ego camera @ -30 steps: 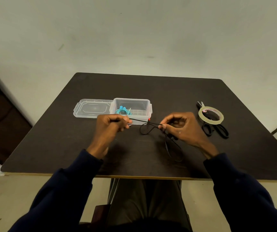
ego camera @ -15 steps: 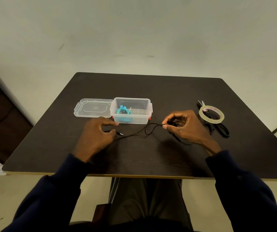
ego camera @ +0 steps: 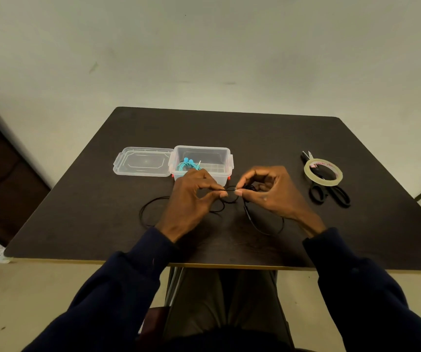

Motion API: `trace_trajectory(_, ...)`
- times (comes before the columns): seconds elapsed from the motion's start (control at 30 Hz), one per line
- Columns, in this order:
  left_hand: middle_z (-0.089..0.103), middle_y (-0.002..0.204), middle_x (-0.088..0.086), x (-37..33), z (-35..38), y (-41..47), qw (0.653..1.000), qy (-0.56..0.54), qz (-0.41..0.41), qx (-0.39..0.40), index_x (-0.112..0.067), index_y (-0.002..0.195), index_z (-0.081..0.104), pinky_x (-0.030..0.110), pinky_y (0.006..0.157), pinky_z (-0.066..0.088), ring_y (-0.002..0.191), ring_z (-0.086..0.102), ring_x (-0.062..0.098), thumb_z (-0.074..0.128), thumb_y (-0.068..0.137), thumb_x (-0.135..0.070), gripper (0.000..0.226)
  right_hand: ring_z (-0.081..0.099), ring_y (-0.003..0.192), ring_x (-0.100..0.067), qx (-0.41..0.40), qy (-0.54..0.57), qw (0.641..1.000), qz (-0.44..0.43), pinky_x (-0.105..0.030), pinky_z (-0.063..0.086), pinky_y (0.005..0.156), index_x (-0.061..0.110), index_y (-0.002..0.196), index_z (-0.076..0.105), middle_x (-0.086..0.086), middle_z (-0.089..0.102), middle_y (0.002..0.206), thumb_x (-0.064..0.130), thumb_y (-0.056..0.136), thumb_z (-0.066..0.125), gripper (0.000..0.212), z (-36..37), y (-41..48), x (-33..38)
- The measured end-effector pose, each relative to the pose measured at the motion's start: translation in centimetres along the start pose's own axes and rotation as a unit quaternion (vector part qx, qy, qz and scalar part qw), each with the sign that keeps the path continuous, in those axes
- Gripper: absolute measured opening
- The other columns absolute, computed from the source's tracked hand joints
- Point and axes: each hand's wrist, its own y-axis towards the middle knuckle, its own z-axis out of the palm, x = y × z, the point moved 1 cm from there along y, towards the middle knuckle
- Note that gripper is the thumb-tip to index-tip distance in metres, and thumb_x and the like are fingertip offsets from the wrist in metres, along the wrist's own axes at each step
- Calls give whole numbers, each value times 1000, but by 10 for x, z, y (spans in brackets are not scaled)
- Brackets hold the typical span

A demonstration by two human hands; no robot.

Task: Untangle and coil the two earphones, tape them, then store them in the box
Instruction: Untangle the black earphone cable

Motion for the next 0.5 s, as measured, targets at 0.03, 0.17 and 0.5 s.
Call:
trace_trajectory(0.03,70,92,-5,3,-2,0,1000,5,-1,-14,-20,91,79,30,89,54,94,63,12,79,84,-25,9,74,87,-19,-4,10,1000,2,-38,61,85,4,92,74,-3,76,91,6,83,81,11,0,-1,-1)
trace_trajectory(0.17,74,97,-1,8,-9,0,998,3,-8,-68,-10,91,78,4,93,43,96,64,-1,79,84,-22,14,76,91,-29,-9,78,997,21,-44,61,87,0,92,72,-10,78,95,4,83,81,13,-2,-3,-3)
trace_trajectory(0.5,74,109,-8,14,-14,1,995,-37,-93,-20,-19,109,77,29,101,53,108,64,3,75,89,-26,21,69,115,-29,53,153,987,21,-39,55,100,-6,121,66,-15,74,118,-6,89,69,32,-6,-4,-11)
